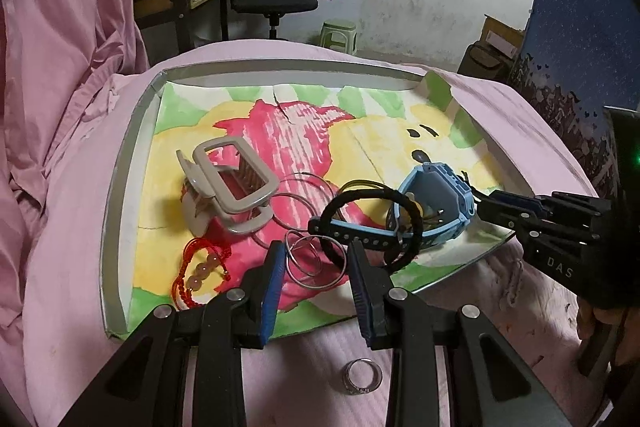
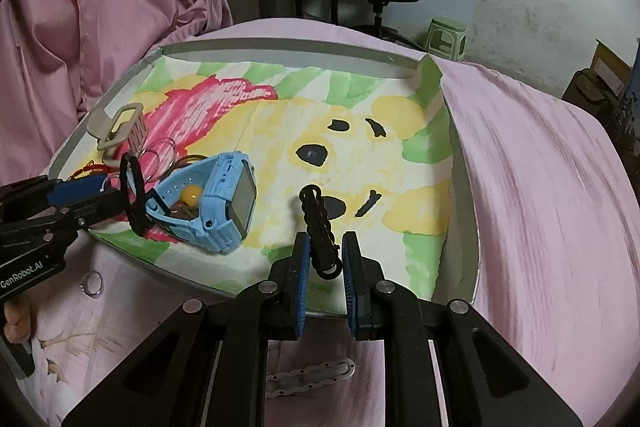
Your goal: Organize jewelry
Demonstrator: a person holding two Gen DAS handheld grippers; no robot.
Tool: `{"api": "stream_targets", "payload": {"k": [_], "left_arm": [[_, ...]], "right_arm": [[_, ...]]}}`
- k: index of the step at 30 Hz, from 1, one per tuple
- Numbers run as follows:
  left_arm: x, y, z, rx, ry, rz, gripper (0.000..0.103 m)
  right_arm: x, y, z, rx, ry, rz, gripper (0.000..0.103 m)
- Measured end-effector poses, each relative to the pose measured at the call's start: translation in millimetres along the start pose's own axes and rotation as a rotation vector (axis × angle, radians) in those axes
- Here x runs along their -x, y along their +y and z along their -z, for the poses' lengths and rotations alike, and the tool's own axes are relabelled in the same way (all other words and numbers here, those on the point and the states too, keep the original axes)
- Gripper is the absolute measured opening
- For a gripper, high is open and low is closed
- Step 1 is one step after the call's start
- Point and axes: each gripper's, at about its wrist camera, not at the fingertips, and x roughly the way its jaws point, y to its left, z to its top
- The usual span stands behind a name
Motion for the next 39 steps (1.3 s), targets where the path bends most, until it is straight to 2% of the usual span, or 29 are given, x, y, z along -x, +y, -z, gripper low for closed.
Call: {"api": "stream_targets", "payload": {"k": [4, 6, 8, 10, 12, 13, 16, 18, 22, 27, 33, 39], "left_arm": [[4.6, 0.5, 2.5, -0.002, -0.013, 0.010, 0.034], [8.6, -0.4, 3.9, -0.007, -0.026, 0.011, 0.041], [15.3, -0.8, 6.0, -0.007, -0.054, 0.013, 0.056], [22.7, -1.2, 7.5, -0.007, -0.086, 0.012, 0.058], [30.6, -1.9, 8.8, -0.007, -0.111, 0.013, 0.058], [34.0, -1.8, 9.8, -0.006, -0.124, 0.012, 0.059], [46.8, -1.9, 14.8, -0.003, -0.173, 0.002, 0.070], [54.6, -2.2, 17.9, -0.003, -0.204, -0.004, 0.075], [71.2, -3.7, 26.4, 0.000, -0.263, -0.015, 0.082], [90.6, -7.9, 37.5, 0.003, -0.341, -0.033, 0.098], [112.2, -11.3, 55.2, -0.004, -0.428, -0.057, 0.103], [126.3, -12.5, 69.2, -0.001, -0.474, -0.079, 0.103]], "right_arm": [[0.7, -2.2, -0.2, -0.009, 0.000, -0.009, 0.015], [2.0, -3.5, 0.9, -0.013, -0.009, -0.008, 0.016], [5.5, -5.3, 3.2, -0.026, -0.017, -0.013, 0.017], [12.2, -8.1, 7.4, -0.049, -0.044, -0.021, 0.022], [20.0, -12.1, 11.8, -0.067, -0.075, -0.025, 0.034], [26.9, -13.7, 15.5, -0.080, -0.102, -0.028, 0.036], [40.9, -17.2, 23.6, -0.111, -0.157, -0.030, 0.038], [51.0, -18.5, 29.6, -0.121, -0.199, -0.022, 0.049], [68.7, -20.3, 38.2, -0.144, -0.279, -0.019, 0.061], [90.4, -21.8, 53.8, -0.176, -0.371, -0.007, 0.086], [113.6, -17.2, 70.1, -0.173, -0.472, 0.008, 0.101], [135.2, -6.8, 84.7, -0.141, -0.558, 0.026, 0.102]]}}
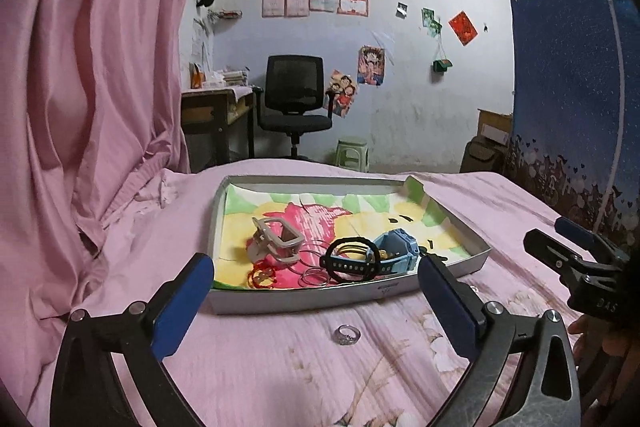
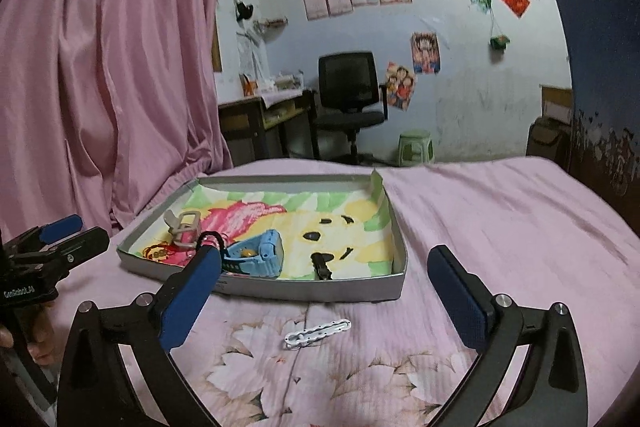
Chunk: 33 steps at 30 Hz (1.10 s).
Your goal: Organize jewelry
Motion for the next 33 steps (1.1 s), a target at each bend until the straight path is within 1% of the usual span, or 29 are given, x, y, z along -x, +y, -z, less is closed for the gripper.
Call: {"api": "stream_targets", "payload": {"k": [8, 11, 15, 18, 22, 27, 33], "left_arm": [[13.0, 3.2, 7.6, 0.018, -0.022, -0.020, 0.103], [13.6, 4.8, 9.7, 0.022, -0.012, -0.021, 0.103], [7.5, 6.7, 11.3, 0.028, 0.024, -0.019, 0.103], [-3.1, 10.0, 11.5, 0.041, 0.082, -0.009, 0.103], [-14.0, 13.9, 14.1, 0.058, 0.134, -0.001, 0.103], [-28.6, 15.1, 18.2, 0.064, 0.207, 0.015, 0.103], [-46.5, 17.6, 24.2, 0.079, 0.295, 0.043, 0.102]], "right_arm": [[28.9, 11.6, 5.2, 0.077, -0.107, 0.027, 0.102], [36.0, 16.3, 5.5, 0.108, -0.137, 0.032, 0.102], [38.4, 21.7, 4.5, 0.140, -0.144, 0.035, 0.102], [34.8, 22.8, 4.9, 0.150, -0.124, 0.034, 0.102], [28.7, 22.1, 7.0, 0.148, -0.091, 0.034, 0.102], [16.0, 18.8, 9.1, 0.142, -0.029, 0.032, 0.102], [-6.3, 11.3, 12.3, 0.112, 0.082, 0.021, 0.102]]}}
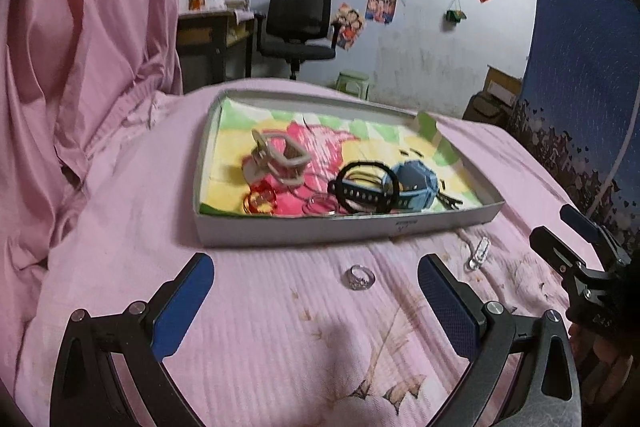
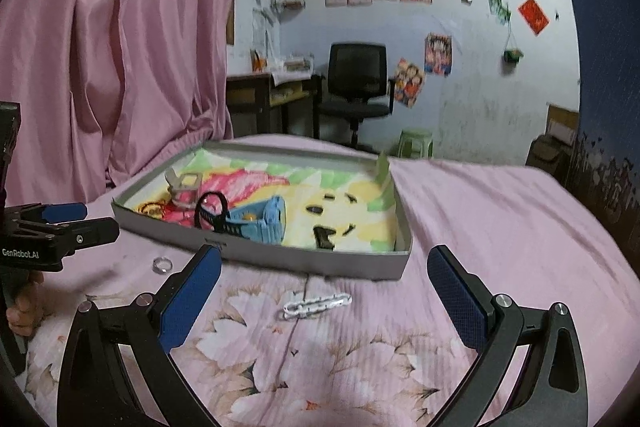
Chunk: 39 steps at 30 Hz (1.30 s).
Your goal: Organize jewelry
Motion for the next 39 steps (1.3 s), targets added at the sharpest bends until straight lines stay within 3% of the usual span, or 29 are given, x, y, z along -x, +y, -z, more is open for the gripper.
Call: {"api": "stream_targets", "payload": {"k": [4, 11, 15, 22, 39], "left_arm": [[-11.5, 1.7, 1.2, 0.008, 0.051, 0.015, 0.102], [-30.1, -0.4, 2.5, -0.008, 0.138, 0.039, 0.084], [-38.3, -6.5, 1.3, -0.044, 0.175, 0.068, 0.068], [-43.8, -17.9, 0.0, -0.109, 0.202, 0.088, 0.055], [-53.8, -30.0, 2.6, -0.177, 0.231, 0.112, 0.023]], "right_arm": [[-14.0, -4.7, 3.8, -0.029, 0.063, -0.003, 0.102], [-38.5, -11.8, 14.7, -0.072, 0.179, -0.033, 0.101], [-48.7, -12.0, 21.2, -0.080, 0.225, -0.058, 0.087], [-64.6, -12.0, 31.4, -0.106, 0.294, -0.100, 0.080], [-87.6, -2.0, 38.5, -0.105, 0.376, -0.171, 0.047]]}}
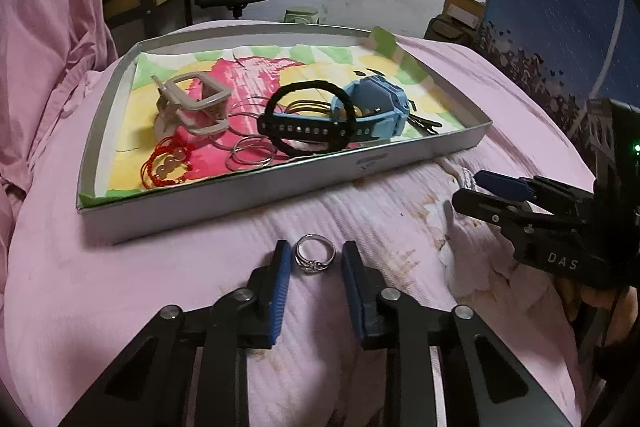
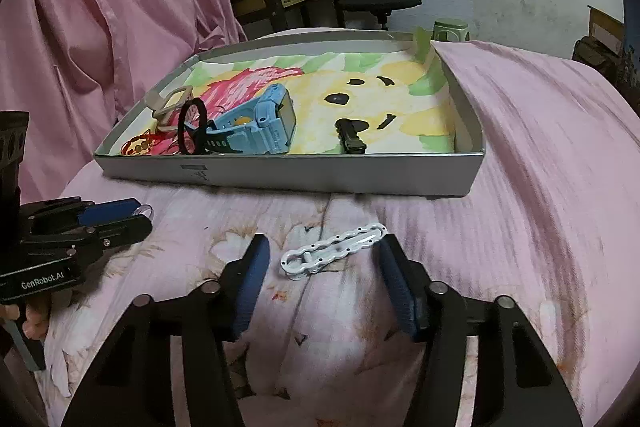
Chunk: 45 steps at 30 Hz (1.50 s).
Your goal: Organize jewelry
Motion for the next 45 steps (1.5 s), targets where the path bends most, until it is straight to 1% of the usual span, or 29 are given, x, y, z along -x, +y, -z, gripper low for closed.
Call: {"api": "stream_targets", "payload": {"k": [2, 7, 9, 13, 15, 16, 17, 20, 30, 35, 41, 44, 45], "left_arm": [[-0.8, 0.6, 0.8, 0.000, -0.001, -0.002, 0.022], [-2.9, 0.2, 3.8, -0.002, -0.004, -0.010, 0.021], [-3.2, -0.9, 3.6, -0.006, -0.002, -0.016, 0.021], [-3.4, -1.1, 3.7, -0.010, -0.001, -0.021, 0.021], [-3.4, -1.3, 3.7, -0.009, -0.001, -0.020, 0.021], [-3.4, -1.3, 3.7, -0.009, -0.001, -0.020, 0.021], [-3.5, -1.3, 3.7, -0.009, -0.001, -0.019, 0.021], [-3.3, -1.4, 3.8, -0.008, -0.003, -0.018, 0.020], [4.4, 2.2, 7.9, 0.011, -0.037, 0.027, 0.020], [9.2, 1.0, 9.1, 0.005, -0.057, 0.031, 0.020], [22.5, -3.3, 7.1, -0.005, -0.108, 0.041, 0.020], [30.7, -2.6, 1.5, 0.012, -0.142, 0.061, 0.020], [35.2, -2.0, -2.5, 0.026, -0.164, 0.073, 0.020]], "right_arm": [[-1.4, 2.5, 0.5, 0.008, 0.003, -0.004, 0.044], [-5.2, 4.5, 1.4, 0.017, 0.012, -0.018, 0.043], [-4.3, 2.9, 2.6, 0.015, 0.013, -0.020, 0.036], [-4.1, 4.1, 3.4, 0.020, 0.010, -0.023, 0.032], [-3.7, 4.5, 4.2, 0.023, 0.009, -0.024, 0.024], [-3.6, 4.7, 4.2, 0.023, 0.009, -0.022, 0.023], [-3.2, 4.3, 4.5, 0.022, 0.009, -0.022, 0.019], [-2.2, 3.1, 4.7, 0.018, 0.004, -0.020, 0.015], [7.4, 9.3, 6.7, 0.051, -0.038, -0.022, 0.014], [14.7, 10.3, 8.8, 0.059, -0.064, -0.035, 0.014], [25.8, 10.2, 13.7, 0.060, -0.108, -0.051, 0.014], [32.4, 12.0, 13.2, 0.072, -0.136, -0.055, 0.014], [33.9, 12.5, 11.5, 0.075, -0.141, -0.055, 0.014]]}}
